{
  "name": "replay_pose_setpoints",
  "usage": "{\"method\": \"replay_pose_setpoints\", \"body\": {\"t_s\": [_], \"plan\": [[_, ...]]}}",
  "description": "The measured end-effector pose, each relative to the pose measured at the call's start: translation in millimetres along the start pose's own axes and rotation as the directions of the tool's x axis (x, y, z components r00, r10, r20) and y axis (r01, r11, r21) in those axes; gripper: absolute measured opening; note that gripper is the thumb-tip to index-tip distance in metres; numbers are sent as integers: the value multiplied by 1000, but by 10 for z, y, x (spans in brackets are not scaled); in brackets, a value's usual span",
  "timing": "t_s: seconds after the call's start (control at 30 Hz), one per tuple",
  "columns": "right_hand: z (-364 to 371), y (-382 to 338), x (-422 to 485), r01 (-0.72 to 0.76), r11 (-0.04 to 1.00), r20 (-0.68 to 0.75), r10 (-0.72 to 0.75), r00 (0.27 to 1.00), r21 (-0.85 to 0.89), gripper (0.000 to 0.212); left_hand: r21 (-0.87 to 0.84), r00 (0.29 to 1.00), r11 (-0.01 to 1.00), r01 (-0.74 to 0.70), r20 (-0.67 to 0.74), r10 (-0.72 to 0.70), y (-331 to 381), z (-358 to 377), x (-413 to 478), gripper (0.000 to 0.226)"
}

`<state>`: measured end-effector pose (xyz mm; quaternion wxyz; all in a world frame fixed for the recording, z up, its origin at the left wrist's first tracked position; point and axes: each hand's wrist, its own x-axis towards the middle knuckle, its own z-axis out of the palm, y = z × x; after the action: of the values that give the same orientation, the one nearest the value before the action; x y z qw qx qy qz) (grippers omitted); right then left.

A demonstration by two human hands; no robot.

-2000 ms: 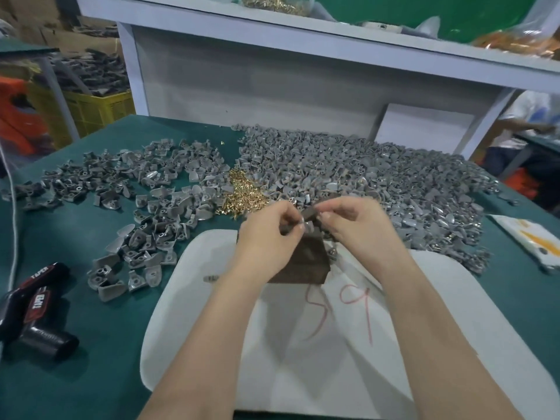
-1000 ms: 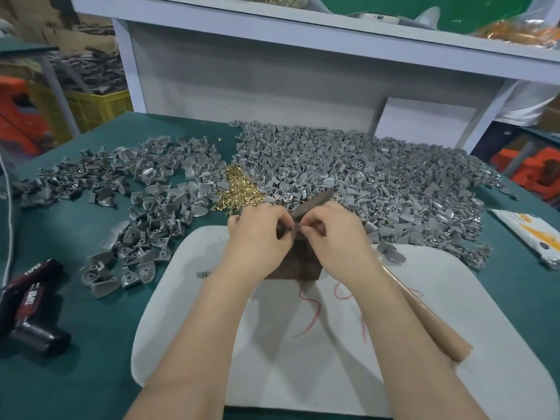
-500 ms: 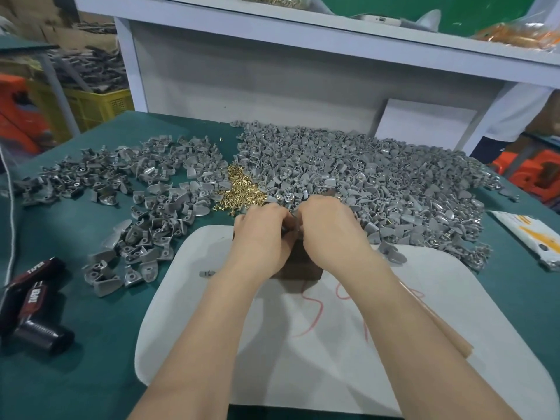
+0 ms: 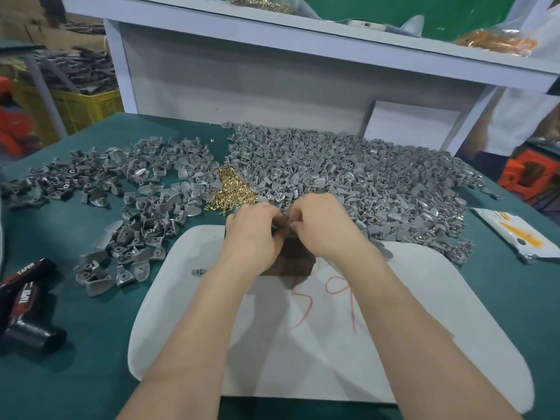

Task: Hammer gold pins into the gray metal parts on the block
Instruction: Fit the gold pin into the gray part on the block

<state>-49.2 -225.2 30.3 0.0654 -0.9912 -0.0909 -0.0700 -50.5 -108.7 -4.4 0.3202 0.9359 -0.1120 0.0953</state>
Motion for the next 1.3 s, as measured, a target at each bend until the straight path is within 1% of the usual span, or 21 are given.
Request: {"method": "replay_pose_setpoints", "body": {"t_s": [0.1, 0.2, 0.27, 0.37, 0.43, 0.5, 0.6, 0.67, 0.73, 0.83, 0.93, 1.07, 1.3], "plan": [[29, -4, -22, -22, 999, -6, 23, 1000, 30, 13, -6, 1000, 1000, 4, 0, -4, 2, -4, -2, 10], [65, 48, -56, -19, 992, -29, 23, 999, 122, 14, -22, 1000, 999, 26, -5, -26, 5, -19, -11, 6], [98, 133, -97, -17, 968, -74, 37, 997, 251, 17, -36, 999, 999, 34, -7, -35, 4, -26, -18, 6], [126, 273, -155, -70, 859, -136, 160, 978, 507, 18, -22, 999, 999, 44, -12, -44, 9, -27, -26, 14], [142, 320, -166, -57, 806, -161, 187, 969, 589, 18, -21, 999, 999, 45, -8, -45, 15, -24, -26, 15], [159, 293, -157, -7, 828, -173, 125, 977, 560, 17, -22, 999, 999, 43, -6, -43, 13, -23, -25, 13], [215, 222, -139, 83, 886, -193, 8, 981, 456, 16, -26, 999, 999, 37, -7, -37, -4, -24, -23, 2], [247, 203, -138, 121, 905, -215, -33, 976, 409, 13, -28, 1000, 999, 31, 1, -31, -8, -25, -27, 3], [261, 206, -138, 131, 915, -233, -42, 972, 381, 11, -35, 1000, 999, 31, 2, -31, -7, -27, -26, 2], [273, 202, -125, 137, 921, -242, -48, 969, 366, 11, -36, 1000, 999, 29, 8, -29, -2, -32, -27, 9], [280, 207, -116, 135, 916, -236, -46, 971, 378, 10, -31, 1000, 999, 24, 10, -24, -8, -31, -27, 7], [287, 218, -110, 139, 912, -234, -49, 971, 386, 8, -46, 1000, 999, 22, 4, -22, 3, -28, -26, 14], [345, 239, -95, 148, 898, -264, -37, 964, 413, 4, -66, 1000, 998, 3, -23, -5, -1, -19, -34, 17]]}}
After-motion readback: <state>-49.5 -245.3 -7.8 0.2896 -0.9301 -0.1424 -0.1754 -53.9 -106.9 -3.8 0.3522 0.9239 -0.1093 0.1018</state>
